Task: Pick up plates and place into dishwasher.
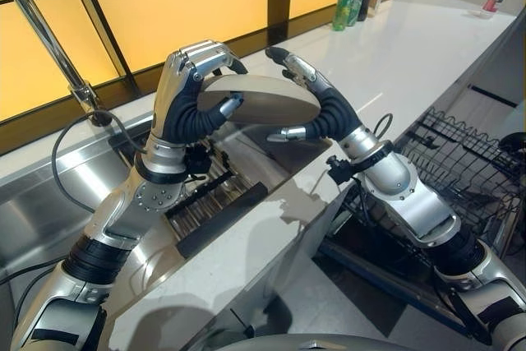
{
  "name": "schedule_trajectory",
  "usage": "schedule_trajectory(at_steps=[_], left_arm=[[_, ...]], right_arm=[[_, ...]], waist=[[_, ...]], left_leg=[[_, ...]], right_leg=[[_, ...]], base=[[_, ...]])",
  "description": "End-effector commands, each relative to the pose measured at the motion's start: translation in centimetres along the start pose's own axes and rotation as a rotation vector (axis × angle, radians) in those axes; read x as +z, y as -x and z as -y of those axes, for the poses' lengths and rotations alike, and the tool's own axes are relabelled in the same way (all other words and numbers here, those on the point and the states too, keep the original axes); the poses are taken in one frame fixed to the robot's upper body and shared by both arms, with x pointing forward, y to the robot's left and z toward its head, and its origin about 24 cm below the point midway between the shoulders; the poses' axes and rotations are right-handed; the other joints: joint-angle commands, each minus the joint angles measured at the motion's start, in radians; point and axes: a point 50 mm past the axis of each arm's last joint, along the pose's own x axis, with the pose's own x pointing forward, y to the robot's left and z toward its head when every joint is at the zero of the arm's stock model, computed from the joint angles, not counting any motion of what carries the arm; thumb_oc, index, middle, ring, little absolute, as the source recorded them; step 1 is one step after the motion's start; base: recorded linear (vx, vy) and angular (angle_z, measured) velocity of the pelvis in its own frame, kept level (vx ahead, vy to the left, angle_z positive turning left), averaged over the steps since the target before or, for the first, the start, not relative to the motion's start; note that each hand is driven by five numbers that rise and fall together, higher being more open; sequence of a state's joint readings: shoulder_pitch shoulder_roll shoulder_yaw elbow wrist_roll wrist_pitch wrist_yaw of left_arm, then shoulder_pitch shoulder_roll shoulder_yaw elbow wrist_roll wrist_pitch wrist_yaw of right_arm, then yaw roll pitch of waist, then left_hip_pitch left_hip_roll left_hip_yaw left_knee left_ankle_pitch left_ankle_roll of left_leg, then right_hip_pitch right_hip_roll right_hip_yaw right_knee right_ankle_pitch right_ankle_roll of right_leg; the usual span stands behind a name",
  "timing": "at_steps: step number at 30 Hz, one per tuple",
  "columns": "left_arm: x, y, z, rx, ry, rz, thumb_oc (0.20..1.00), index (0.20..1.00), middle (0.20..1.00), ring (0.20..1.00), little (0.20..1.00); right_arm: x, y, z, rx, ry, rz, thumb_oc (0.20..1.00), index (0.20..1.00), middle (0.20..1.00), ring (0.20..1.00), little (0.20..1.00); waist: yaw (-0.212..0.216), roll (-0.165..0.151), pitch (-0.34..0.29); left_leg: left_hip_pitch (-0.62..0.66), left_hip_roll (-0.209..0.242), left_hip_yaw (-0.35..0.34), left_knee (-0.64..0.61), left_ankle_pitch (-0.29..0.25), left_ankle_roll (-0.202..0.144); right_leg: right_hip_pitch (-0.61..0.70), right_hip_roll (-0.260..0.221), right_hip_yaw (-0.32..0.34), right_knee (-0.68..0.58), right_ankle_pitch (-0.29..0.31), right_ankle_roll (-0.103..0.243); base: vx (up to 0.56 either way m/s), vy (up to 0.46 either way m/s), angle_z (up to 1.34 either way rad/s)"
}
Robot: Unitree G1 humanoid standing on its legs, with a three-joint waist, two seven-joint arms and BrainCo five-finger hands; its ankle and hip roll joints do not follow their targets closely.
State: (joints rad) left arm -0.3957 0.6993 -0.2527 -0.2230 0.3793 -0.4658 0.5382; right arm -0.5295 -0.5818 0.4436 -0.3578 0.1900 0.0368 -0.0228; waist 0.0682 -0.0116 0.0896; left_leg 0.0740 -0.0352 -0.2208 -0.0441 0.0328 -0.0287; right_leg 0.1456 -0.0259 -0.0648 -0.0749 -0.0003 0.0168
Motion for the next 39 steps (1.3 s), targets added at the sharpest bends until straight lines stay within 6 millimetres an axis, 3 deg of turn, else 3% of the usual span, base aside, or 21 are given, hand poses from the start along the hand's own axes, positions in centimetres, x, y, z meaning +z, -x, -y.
schedule_trajectory(at_steps=[1,19,25,26,27,32,39], left_arm=[[2.0,-1.9,0.3,0.003,0.063,0.158,0.2,0.2,0.2,0.2,0.2],[1.7,-1.9,0.4,-0.006,0.056,0.147,0.2,0.2,0.2,0.2,0.2],[-0.4,-1.0,-0.1,-0.016,0.056,-0.032,0.2,0.2,0.2,0.2,0.2],[-1.3,-0.2,-0.6,0.007,0.057,-0.105,0.627,0.627,0.627,0.627,0.627],[-2.0,0.6,-1.2,0.028,0.039,-0.149,1.0,1.0,1.0,1.0,1.0],[-4.1,3.9,-5.7,0.202,-0.107,-0.309,1.0,1.0,1.0,1.0,1.0],[-4.4,5.2,-8.8,0.294,-0.208,-0.378,1.0,1.0,1.0,1.0,1.0]], right_arm=[[2.5,-0.7,-0.8,0.099,-0.013,0.11,0.2,0.2,0.2,0.2,0.2],[1.9,-0.7,-1.1,0.136,0.02,0.074,0.2,0.2,0.2,0.2,0.2],[0.9,-0.1,1.3,-0.002,0.133,0.015,0.2,0.2,0.2,0.2,0.2],[0.4,0.5,2.6,-0.069,0.173,-0.014,0.2,0.2,0.2,0.2,0.2],[-0.1,1.2,3.6,-0.114,0.209,-0.042,0.2,0.2,0.2,0.2,0.2],[-2.3,5.8,7.6,-0.249,0.357,-0.222,0.2,0.2,0.2,0.2,0.2],[-3.5,9.9,11.9,-0.41,0.561,-0.398,0.2,0.2,0.2,0.2,0.2]], waist=[[0.007,-0.007,-0.096],[0.004,-0.008,-0.095],[-0.002,-0.007,-0.089],[-0.005,-0.007,-0.088],[-0.008,-0.008,-0.088],[-0.029,-0.008,-0.098],[-0.043,-0.014,-0.1]], left_leg=[[-0.015,-0.022,0.021,-0.02,-0.005,0.023],[-0.011,-0.022,0.019,-0.02,-0.003,0.025],[-0.003,-0.021,0.025,-0.014,-0.009,0.027],[-0.001,-0.021,0.028,-0.009,-0.014,0.028],[-0.001,-0.021,0.031,-0.006,-0.017,0.028],[0.0,-0.022,0.054,-0.001,-0.024,0.035],[0.003,-0.023,0.063,0.004,-0.037,0.04]], right_leg=[[-0.078,-0.012,0.017,0.148,-0.054,0.059],[-0.074,-0.009,0.017,0.154,-0.058,0.054],[-0.074,-0.008,0.023,0.164,-0.059,0.054],[-0.075,-0.008,0.026,0.168,-0.059,0.055],[-0.077,-0.009,0.029,0.17,-0.058,0.056],[-0.086,-0.012,0.053,0.167,-0.045,0.059],[-0.096,-0.016,0.078,0.165,-0.035,0.061]], base=[[0.0,0.0,0.0],[0.0,0.0,0.0],[0.0,0.0,0.0],[0.03,0.007,0.0],[0.05,0.012,0.0],[0.06,0.034,-0.03],[0.07,0.05,-0.17]])
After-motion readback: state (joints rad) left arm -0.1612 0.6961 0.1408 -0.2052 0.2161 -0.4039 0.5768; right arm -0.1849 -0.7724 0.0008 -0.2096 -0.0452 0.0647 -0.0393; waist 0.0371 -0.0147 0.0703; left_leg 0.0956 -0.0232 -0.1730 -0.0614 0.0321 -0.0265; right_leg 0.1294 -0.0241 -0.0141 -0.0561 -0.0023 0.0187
